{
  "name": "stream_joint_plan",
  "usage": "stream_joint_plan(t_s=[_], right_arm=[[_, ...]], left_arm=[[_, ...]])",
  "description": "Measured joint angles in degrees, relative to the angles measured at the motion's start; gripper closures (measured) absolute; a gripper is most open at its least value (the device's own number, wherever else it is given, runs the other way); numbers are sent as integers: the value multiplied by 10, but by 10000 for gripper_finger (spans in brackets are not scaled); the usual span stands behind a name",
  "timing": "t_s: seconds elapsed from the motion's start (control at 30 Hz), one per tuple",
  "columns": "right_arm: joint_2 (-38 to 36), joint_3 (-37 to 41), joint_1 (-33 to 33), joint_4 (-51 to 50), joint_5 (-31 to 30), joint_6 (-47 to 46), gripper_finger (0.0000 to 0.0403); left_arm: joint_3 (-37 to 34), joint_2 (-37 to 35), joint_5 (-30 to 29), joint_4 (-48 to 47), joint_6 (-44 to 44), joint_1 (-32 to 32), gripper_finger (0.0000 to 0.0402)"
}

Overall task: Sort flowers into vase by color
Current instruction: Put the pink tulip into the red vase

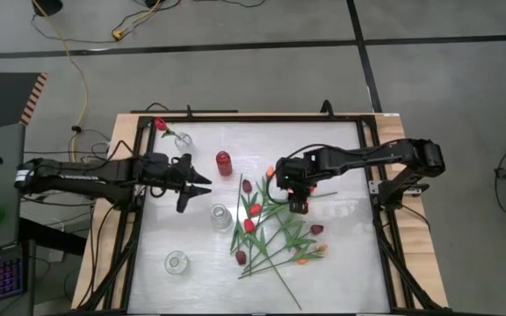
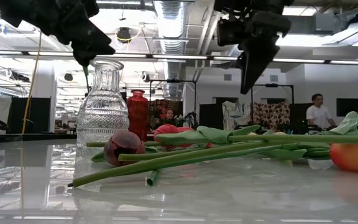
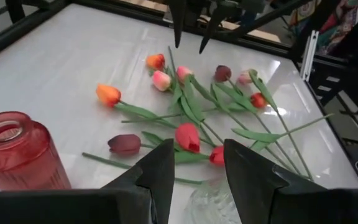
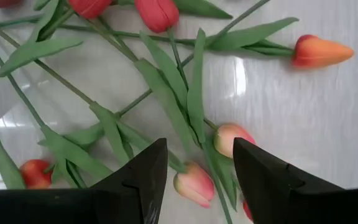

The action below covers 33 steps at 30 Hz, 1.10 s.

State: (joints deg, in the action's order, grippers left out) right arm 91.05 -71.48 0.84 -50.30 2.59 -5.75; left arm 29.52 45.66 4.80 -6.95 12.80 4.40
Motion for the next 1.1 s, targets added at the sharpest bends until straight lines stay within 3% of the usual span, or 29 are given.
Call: stream_joint_plan(t_s=[0.37,0.63,1.1], right_arm=[[2,0,-53,65,1,87,194],[16,1,-106,84,1,92,195],[128,0,-135,100,3,93,232]], left_arm=[[0,62,-10,24,1,-20,276],[0,79,-10,45,1,-22,276],[0,78,-9,51,0,-23,276]])
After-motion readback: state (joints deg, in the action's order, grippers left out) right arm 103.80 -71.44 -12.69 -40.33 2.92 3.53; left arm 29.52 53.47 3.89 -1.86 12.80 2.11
